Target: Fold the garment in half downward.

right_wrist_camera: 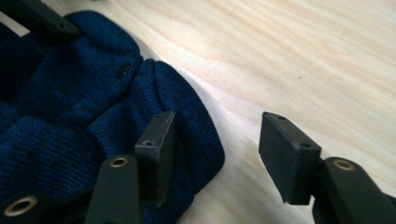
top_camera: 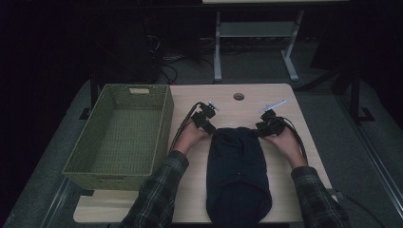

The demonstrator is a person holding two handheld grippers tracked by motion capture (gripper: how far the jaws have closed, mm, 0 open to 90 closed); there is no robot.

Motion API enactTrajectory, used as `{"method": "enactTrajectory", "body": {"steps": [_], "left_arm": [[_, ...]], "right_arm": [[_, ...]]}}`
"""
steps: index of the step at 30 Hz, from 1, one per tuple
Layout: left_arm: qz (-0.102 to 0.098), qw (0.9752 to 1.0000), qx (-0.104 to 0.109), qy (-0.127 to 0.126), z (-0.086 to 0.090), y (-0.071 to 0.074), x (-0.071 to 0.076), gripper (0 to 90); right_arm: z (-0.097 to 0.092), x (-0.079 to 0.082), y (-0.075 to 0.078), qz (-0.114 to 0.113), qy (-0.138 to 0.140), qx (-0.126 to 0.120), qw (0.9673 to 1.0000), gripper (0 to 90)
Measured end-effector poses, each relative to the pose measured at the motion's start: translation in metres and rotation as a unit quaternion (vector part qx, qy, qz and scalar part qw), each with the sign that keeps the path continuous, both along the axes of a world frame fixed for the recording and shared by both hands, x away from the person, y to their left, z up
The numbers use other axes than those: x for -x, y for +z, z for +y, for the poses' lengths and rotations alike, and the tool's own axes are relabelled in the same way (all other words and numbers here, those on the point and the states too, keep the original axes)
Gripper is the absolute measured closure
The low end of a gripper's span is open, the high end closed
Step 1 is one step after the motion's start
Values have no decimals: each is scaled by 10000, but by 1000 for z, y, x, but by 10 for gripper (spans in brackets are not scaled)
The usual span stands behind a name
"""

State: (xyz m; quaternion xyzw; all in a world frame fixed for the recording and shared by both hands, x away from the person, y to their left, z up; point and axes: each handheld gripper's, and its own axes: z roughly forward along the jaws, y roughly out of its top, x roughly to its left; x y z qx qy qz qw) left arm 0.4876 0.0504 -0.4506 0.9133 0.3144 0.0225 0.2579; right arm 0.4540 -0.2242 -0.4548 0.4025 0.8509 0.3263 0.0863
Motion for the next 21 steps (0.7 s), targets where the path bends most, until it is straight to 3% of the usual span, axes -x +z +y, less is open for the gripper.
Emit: {"method": "enactTrajectory", "body": {"steps": [3, 6, 8, 11, 17, 21], "left_arm": [[-24, 9999, 64, -105, 1, 0, 1, 405], [-17, 9997, 122, -209, 3, 0, 1, 447], [63, 9996, 245, -159, 2, -1, 2, 504], [194, 9989, 329, -275, 2, -1, 3, 614], [229, 9986, 285, -385, 0, -1, 5, 745], [208, 9991, 178, -327, -3, 1, 7, 774]], "right_arm": [[1, -1, -5, 134, 65, 81, 9999, 483], [-1, -2, -7, 209, 73, -23, 9998, 523], [0, 0, -7, 232, 83, -30, 9997, 578], [3, 1, -7, 244, 136, -24, 9996, 664], [4, 2, -7, 329, 170, -75, 9993, 776], [7, 3, -6, 301, 207, 2, 9993, 813]]}}
